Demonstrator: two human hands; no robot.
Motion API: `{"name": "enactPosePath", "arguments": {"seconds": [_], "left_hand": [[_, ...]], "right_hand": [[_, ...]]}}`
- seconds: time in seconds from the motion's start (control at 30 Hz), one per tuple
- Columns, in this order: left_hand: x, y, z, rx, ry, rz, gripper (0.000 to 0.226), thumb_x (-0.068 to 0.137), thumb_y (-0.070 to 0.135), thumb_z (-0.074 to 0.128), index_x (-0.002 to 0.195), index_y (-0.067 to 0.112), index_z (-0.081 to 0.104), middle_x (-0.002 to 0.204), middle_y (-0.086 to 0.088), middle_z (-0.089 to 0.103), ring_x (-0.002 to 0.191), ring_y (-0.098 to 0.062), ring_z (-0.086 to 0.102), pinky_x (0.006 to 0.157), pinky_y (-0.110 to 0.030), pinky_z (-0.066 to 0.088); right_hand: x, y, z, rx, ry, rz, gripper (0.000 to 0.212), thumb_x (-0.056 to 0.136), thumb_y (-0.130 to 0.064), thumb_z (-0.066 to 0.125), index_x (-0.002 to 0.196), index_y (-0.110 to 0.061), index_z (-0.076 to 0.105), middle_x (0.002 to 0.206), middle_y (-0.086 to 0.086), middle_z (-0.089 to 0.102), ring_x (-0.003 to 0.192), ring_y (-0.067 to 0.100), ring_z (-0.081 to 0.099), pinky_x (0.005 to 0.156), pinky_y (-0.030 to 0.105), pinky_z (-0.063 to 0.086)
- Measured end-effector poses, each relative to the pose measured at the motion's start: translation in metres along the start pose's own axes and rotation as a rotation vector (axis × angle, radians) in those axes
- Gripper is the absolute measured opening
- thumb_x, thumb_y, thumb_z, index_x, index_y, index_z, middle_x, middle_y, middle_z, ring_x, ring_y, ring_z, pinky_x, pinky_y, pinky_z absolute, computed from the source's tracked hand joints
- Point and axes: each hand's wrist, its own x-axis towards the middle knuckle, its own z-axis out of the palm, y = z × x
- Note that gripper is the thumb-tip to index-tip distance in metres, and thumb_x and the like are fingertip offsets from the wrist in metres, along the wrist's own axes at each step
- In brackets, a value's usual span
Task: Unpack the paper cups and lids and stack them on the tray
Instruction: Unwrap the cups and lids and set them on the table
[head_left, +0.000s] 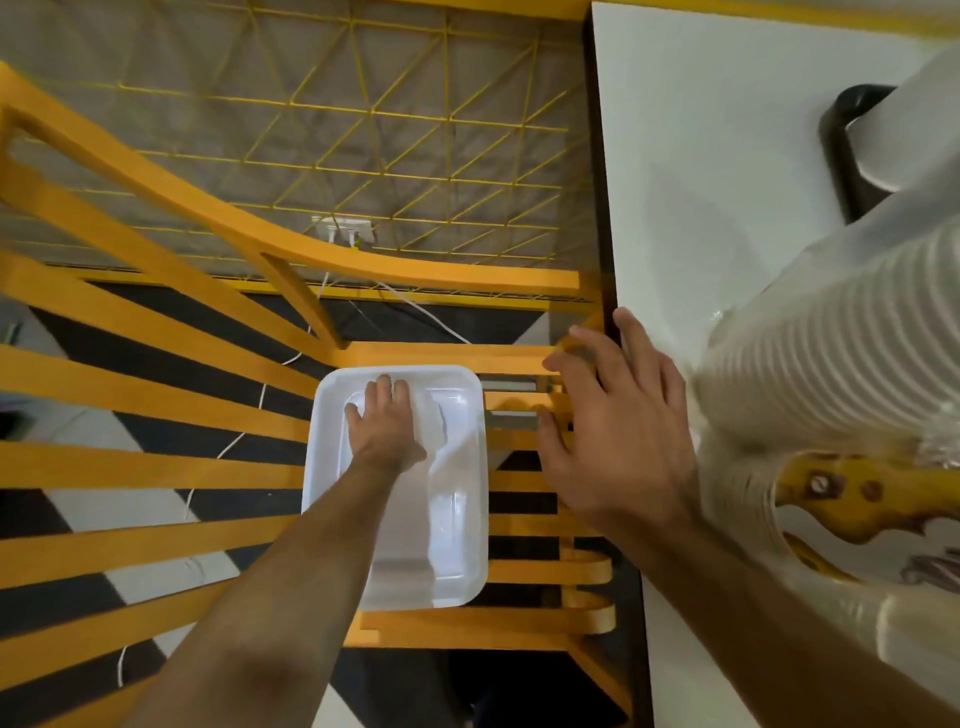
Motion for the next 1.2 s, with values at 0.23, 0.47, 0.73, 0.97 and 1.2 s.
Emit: {"name": "enactPosePath", "arguments": {"seconds": [0.23, 0.47, 0.73, 0.97, 1.2], "left_hand": [[0.003, 0.010, 0.010, -0.079, -0.083, 0.023, 0.109, 0.076, 0.056, 0.076, 0.156, 0.037, 0.004, 0.163, -0.010, 0.018, 0.135, -0.036, 0.044, 0.102, -0.048, 0.049], [0.004, 0.009, 0.023, 0.013, -0.101, 0.054, 0.086, 0.077, 0.079, 0.052, 0.150, 0.048, 0.020, 0.165, 0.004, 0.014, 0.134, -0.033, 0.045, 0.101, -0.059, 0.044], [-0.001, 0.001, 0.035, -0.205, -0.107, -0.007, 0.071, 0.082, 0.065, 0.061, 0.143, 0.039, 0.036, 0.149, 0.003, 0.038, 0.135, -0.036, 0.036, 0.104, -0.055, 0.045], [-0.049, 0.004, -0.024, -1.354, -0.150, -0.453, 0.042, 0.093, 0.044, 0.061, 0.131, 0.034, 0.048, 0.131, -0.007, 0.053, 0.111, -0.027, 0.053, 0.089, -0.056, 0.056], [-0.174, 0.014, -0.138, -1.975, -0.230, -0.262, 0.032, 0.088, 0.036, 0.065, 0.118, 0.033, 0.054, 0.125, -0.011, 0.054, 0.115, -0.034, 0.054, 0.086, -0.056, 0.057]], "right_hand": [[0.000, -0.001, 0.002, 0.002, 0.024, 0.012, 0.048, 0.087, -0.043, 0.051, 0.129, -0.022, 0.061, 0.150, 0.003, 0.049, 0.151, 0.028, 0.020, 0.118, 0.052, 0.023], [0.000, -0.001, 0.002, -0.004, 0.019, 0.005, 0.050, 0.086, -0.042, 0.050, 0.131, -0.024, 0.059, 0.150, 0.000, 0.049, 0.152, 0.027, 0.018, 0.119, 0.051, 0.020], [0.001, -0.002, 0.002, -0.014, 0.008, 0.002, 0.052, 0.084, -0.043, 0.051, 0.133, -0.025, 0.057, 0.150, -0.001, 0.049, 0.153, 0.026, 0.015, 0.119, 0.050, 0.018], [0.002, -0.001, -0.002, -0.018, -0.008, -0.004, 0.057, 0.084, -0.048, 0.049, 0.136, -0.024, 0.054, 0.150, -0.002, 0.046, 0.153, 0.024, 0.010, 0.117, 0.047, 0.018], [-0.004, -0.002, -0.008, 0.229, 0.068, -0.029, 0.050, 0.094, -0.049, 0.048, 0.137, -0.023, 0.055, 0.147, -0.003, 0.049, 0.148, 0.021, 0.026, 0.118, 0.044, 0.022]]}}
